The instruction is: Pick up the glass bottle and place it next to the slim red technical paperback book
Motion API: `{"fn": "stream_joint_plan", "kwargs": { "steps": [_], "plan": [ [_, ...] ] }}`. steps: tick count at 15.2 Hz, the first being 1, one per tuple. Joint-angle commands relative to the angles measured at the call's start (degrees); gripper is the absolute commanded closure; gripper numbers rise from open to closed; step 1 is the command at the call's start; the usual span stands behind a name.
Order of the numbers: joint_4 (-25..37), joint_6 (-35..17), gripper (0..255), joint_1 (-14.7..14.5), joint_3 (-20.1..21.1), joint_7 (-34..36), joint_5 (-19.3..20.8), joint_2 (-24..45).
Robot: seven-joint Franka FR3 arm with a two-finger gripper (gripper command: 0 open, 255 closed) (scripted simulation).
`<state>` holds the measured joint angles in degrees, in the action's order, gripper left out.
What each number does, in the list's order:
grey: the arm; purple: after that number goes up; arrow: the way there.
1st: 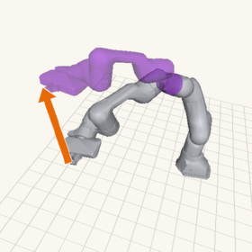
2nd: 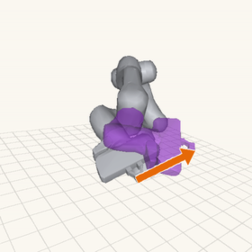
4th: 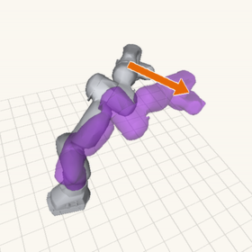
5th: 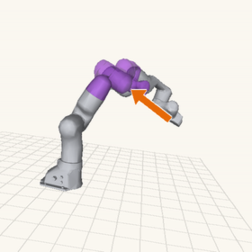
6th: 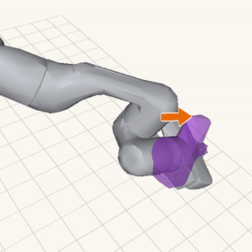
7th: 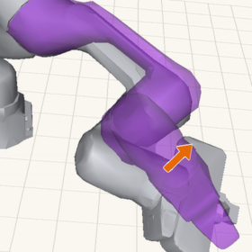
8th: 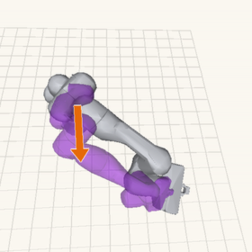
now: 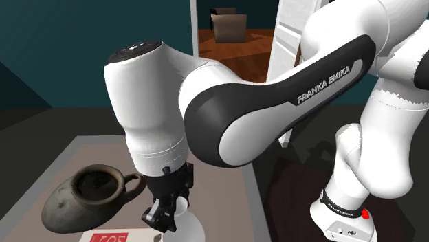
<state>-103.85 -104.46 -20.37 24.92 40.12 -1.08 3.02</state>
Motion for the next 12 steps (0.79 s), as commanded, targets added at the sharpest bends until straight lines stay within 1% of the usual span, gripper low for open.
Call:
{"fn": "stream_joint_plan", "kwargs": {
  "steps": [1,7,12],
  "plan": [
    [2.63,0.53,255,-1.71,1.41,3.45,0.93,2.20],
    [11.19,2.35,255,-7.43,4.50,12.63,4.62,9.64],
    [21.11,5.22,255,-13.68,5.91,19.80,8.67,17.55]
  ]
}}
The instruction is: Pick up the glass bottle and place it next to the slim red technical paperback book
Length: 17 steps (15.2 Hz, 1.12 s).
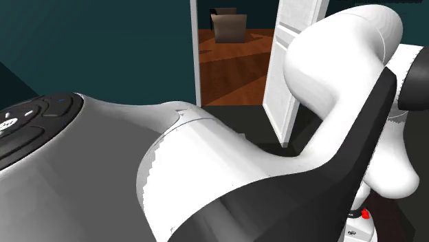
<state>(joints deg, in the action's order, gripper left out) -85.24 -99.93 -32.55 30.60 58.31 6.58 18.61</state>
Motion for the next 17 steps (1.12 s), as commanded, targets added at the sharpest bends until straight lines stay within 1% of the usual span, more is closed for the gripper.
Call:
{"fn": "stream_joint_plan", "kwargs": {
  "steps": [1,2,3,11,17],
  "plan": [
    [4.88,1.46,255,-2.93,0.38,2.94,1.89,3.75],
    [7.43,2.32,255,-4.46,0.46,4.21,2.78,5.60],
    [11.48,3.73,255,-6.79,0.52,5.94,4.11,8.44],
    [5.10,-2.48,255,-6.01,0.19,6.04,4.14,8.36],
    [1.58,-6.41,255,-5.71,-0.05,6.24,4.49,8.87]
  ]
}}
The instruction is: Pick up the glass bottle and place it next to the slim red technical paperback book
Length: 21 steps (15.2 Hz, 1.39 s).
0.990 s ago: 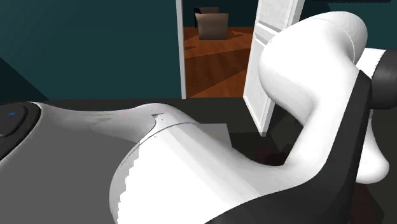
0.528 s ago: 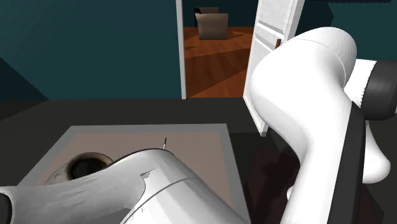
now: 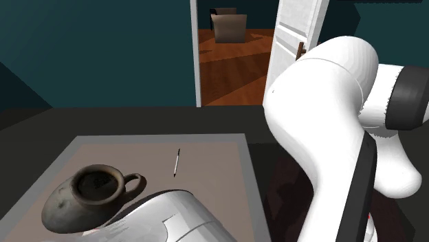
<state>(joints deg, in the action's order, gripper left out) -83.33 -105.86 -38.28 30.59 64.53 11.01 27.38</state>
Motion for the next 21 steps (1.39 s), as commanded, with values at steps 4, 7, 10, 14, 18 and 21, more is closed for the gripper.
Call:
{"fn": "stream_joint_plan", "kwargs": {
  "steps": [4,7,10,14,18,21],
  "plan": [
    [-0.31,-0.47,255,0.01,-0.04,0.02,0.08,0.11],
    [-0.31,-0.47,255,0.01,-0.04,0.02,0.08,0.11],
    [-0.27,-0.45,0,0.01,-0.05,0.02,0.08,0.14],
    [1.32,1.34,0,-0.08,0.05,-0.13,-0.09,-0.11],
    [6.59,6.64,0,-0.61,0.23,-0.45,-0.31,-0.25],
    [6.59,6.64,0,-0.61,0.23,-0.45,-0.31,-0.25]
  ]
}}
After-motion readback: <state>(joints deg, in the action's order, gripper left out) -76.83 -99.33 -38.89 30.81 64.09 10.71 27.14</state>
